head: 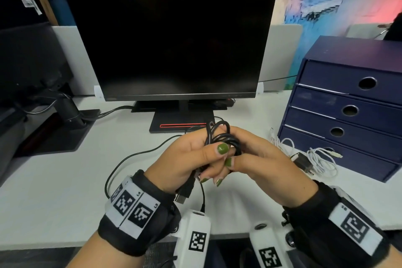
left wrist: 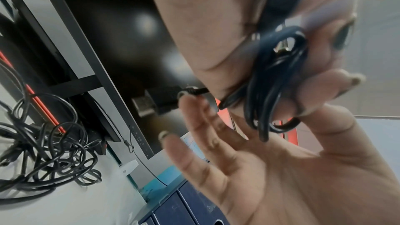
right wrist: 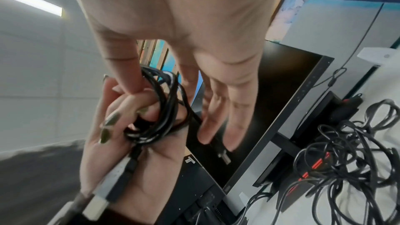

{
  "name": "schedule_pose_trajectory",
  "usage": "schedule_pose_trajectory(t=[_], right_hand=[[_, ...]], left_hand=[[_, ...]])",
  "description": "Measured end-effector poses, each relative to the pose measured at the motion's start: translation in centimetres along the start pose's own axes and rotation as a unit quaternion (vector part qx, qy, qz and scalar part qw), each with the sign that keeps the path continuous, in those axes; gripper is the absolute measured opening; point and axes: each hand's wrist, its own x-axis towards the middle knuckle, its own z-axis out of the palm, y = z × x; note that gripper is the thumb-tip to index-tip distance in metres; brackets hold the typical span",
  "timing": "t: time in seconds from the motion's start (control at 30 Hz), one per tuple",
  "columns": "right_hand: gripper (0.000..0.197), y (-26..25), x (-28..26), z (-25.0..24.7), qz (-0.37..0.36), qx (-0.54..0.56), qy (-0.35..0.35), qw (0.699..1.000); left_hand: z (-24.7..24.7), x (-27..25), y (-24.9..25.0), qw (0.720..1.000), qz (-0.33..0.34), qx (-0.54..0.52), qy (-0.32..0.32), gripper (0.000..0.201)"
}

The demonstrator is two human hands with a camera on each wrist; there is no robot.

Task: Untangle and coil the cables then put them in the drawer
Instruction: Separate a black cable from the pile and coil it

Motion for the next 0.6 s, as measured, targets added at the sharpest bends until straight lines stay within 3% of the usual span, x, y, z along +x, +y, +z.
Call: schedule_pose_trajectory(t=[0.1, 0.17, 0.33, 0.5, 0.6], right_hand=[[0.039, 0.35, 0.03, 0.31, -0.046, -0.065, 0.090, 0.993], [0.027, 0.26, 0.03, 0.35, -0.079, -0.104, 0.141, 0.981], [0.022, 0.53, -0.05, 0.28, -0.098, -0.148, 0.211, 0.961], [0.023, 1.09, 0.02, 0.04, -0.079, -0.132, 0.244, 0.957], [0.020, 1.04, 0.18, -0.01, -0.061, -0.076, 0.236, 0.967]], left_hand=[[-0.21, -0.05, 0.23, 0.999, -0.015, 0.027, 0.024, 0.005], [-0.17, -0.08, 0.11, 0.998, -0.026, 0.034, 0.047, 0.009], [-0.58, -0.12, -0.56, 0.982, -0.060, 0.125, 0.131, 0.027], [-0.01, 0.13, -0.23, 0.938, -0.065, 0.262, 0.216, 0.010], [0.28, 0.31, -0.14, 0.921, -0.063, 0.307, 0.233, 0.013]])
